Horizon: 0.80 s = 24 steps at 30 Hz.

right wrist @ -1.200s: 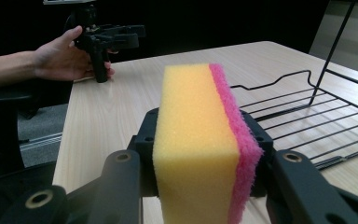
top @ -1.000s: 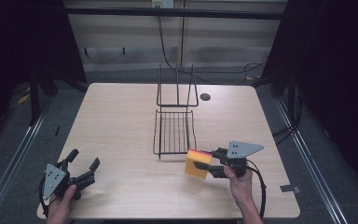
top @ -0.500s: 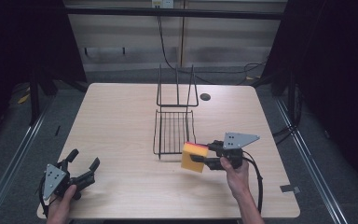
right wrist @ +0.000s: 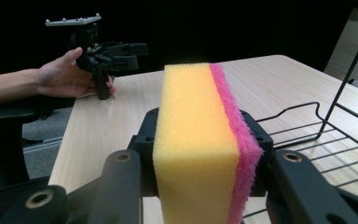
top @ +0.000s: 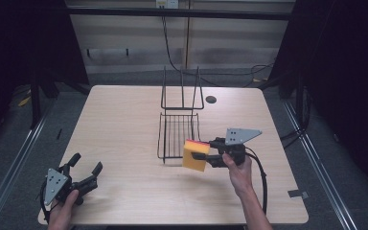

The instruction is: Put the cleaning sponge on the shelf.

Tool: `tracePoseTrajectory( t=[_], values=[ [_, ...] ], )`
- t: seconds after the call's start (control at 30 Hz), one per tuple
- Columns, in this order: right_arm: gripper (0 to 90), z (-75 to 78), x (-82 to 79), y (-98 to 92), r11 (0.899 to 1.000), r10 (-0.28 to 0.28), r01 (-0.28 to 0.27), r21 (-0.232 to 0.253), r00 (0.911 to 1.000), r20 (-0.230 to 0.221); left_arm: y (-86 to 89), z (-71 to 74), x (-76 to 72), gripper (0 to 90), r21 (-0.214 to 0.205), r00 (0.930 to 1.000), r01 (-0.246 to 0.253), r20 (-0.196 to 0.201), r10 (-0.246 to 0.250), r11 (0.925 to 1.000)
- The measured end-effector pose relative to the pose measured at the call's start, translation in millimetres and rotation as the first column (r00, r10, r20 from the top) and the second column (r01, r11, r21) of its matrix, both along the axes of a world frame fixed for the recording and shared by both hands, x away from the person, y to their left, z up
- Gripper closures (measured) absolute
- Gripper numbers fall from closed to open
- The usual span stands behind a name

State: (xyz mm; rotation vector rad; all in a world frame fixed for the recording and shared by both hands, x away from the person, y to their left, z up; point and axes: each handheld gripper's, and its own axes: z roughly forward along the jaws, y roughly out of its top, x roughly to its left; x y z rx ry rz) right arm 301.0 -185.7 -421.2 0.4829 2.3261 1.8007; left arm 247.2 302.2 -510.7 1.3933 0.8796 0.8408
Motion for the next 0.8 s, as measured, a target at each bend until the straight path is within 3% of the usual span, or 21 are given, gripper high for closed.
tracePoseTrajectory(
  t=[0.27,0.8],
  values=[
    [59.6,10.2,11.1,6.9,1.000,0.022,-0.022,0.000,0.9998,-0.003,0.1,0.0,-0.1,15.6,0.002,1.0000,-0.003,0.001,0.003,1.0000],
    [59.6,11.1,30.1,16.5,0.999,0.046,-0.047,-0.005,0.9988,-0.015,-0.1,0.0,-0.1,15.6,0.001,1.0000,-0.003,0.000,0.003,1.0000]
  ],
)
